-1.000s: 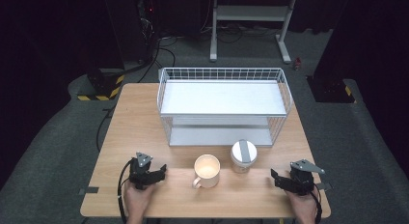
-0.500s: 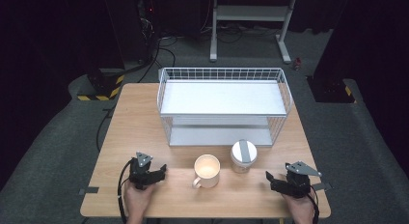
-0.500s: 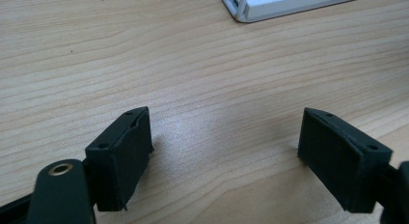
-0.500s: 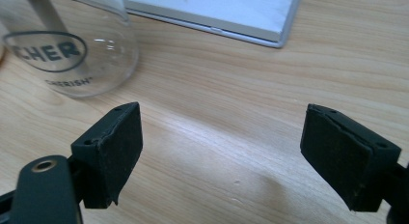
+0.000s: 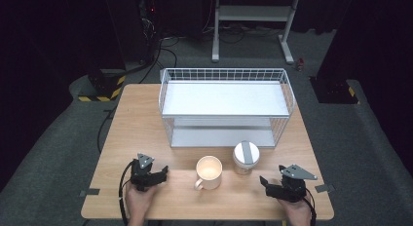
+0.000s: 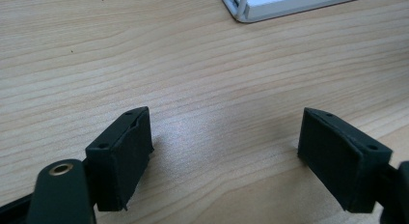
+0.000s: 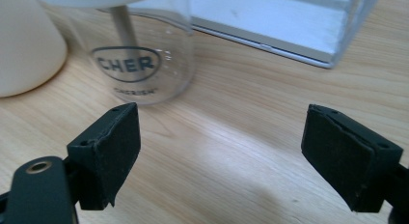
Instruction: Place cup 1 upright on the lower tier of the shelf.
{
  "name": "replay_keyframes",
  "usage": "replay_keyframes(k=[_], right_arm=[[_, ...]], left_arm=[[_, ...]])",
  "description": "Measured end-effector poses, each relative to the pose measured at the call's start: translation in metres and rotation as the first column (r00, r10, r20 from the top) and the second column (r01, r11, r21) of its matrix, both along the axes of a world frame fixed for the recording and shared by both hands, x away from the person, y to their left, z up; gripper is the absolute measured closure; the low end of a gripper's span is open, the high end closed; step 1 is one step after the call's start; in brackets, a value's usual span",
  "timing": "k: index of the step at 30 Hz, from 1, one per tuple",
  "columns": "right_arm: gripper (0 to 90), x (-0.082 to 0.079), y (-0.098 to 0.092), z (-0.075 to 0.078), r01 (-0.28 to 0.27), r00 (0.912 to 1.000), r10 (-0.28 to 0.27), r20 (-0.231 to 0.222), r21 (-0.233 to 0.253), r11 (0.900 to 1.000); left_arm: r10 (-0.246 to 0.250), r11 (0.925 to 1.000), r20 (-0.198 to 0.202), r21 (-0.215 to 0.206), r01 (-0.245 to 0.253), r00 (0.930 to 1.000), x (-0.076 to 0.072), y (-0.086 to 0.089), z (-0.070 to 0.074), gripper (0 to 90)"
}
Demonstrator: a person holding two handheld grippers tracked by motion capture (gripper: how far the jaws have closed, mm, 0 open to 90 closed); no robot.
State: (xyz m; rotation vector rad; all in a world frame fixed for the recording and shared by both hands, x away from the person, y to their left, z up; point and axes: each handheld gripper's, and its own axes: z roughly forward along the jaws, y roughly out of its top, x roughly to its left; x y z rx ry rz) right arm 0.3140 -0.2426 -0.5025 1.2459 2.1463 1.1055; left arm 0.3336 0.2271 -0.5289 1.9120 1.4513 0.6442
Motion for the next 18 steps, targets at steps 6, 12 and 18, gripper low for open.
replay_keyframes(k=[6, 12, 18], right_arm=[[12.9, 0.001, 0.011, 0.001, -0.036, 0.9993, 0.036, 0.007, 0.002, 0.999], [12.4, 0.003, 0.022, 0.001, -0.067, 0.9977, 0.067, 0.013, 0.004, 0.998], [11.7, 0.009, 0.033, 0.002, -0.082, 0.9965, 0.082, 0.013, 0.015, 0.996]], left_arm=[[-0.001, 1.0000, 0.000, 0.002, 0.001, 1.0000, 0.000, 0.000, 0.000, 19.8], [-0.001, 1.0000, 0.000, 0.001, 0.001, 1.0000, 0.000, 0.000, 0.000, 19.9], [0.000, 1.0000, 0.000, 0.002, 0.000, 1.0000, 0.000, 0.000, 0.000, 19.9]])
